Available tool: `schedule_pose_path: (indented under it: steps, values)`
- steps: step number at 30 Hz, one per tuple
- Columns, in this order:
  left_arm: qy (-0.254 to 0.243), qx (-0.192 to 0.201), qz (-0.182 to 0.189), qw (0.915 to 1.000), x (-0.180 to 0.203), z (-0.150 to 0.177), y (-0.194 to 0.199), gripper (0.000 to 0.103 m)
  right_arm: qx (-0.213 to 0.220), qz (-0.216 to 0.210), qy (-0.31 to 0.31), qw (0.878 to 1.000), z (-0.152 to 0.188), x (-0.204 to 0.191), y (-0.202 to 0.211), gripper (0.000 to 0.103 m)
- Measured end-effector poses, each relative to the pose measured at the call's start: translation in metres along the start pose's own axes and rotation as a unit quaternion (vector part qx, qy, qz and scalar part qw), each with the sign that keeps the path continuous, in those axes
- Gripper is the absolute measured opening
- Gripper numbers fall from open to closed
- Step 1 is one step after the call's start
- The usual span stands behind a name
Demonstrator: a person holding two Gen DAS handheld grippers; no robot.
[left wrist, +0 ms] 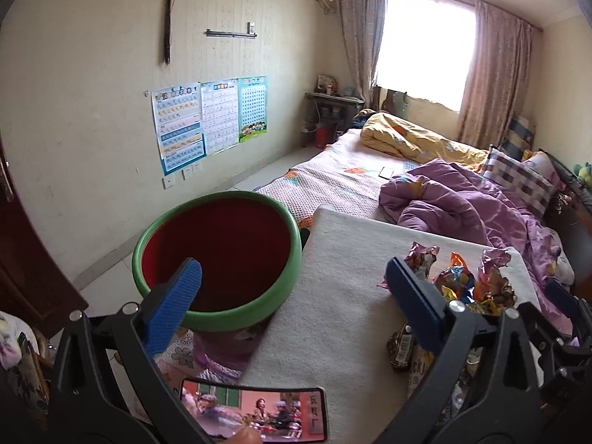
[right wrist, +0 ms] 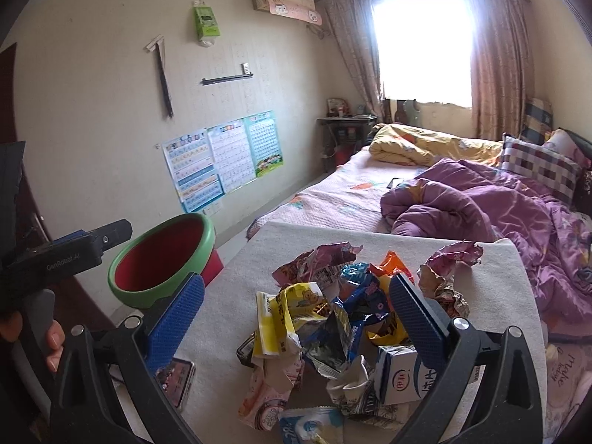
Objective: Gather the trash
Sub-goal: 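Move the left tool toward the yellow snack bag in the trash pile, then grasp the yellow snack bag with the left tool and lift it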
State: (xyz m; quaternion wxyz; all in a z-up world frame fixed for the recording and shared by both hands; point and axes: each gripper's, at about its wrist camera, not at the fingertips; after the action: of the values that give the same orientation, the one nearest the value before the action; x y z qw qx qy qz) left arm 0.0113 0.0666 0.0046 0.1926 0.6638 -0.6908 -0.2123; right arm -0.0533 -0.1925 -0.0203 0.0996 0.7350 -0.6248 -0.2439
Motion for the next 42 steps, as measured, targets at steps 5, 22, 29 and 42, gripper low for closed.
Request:
schedule_pose_path:
  steps: [5,22,29,42]
  values:
    - [-0.005,-0.008,-0.010,0.9999,0.012,0.005,0.008,0.098,0.009,-0.002,0.006,1.000,0.000,0.008,0.008,0.096]
    - [-0.021,-0.065,0.101,0.9926,0.055,0.021,-0.009,0.093,-0.032,0.030,-0.013,0.999,0.009,0.041,0.010,0.096]
    - [-0.064,-0.134,0.180,0.9724,0.106,0.031,-0.052,0.073,-0.052,0.056,-0.022,0.997,0.015,0.068,0.009,0.096]
    - [-0.049,-0.160,0.209,0.9635,0.110,0.040,-0.066,0.048,-0.131,-0.021,-0.010,0.991,0.012,0.069,-0.024,0.045]
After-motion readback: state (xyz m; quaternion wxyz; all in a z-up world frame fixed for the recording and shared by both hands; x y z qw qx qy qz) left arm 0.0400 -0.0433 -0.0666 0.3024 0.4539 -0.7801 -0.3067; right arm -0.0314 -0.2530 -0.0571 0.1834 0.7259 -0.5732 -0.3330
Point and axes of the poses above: each gripper's, at about its wrist camera, not at the fingertips, and y roughly against the way its jaws point, x to its right, z to its underside, and after that the axes turned 4 degrees about -y, right-handed
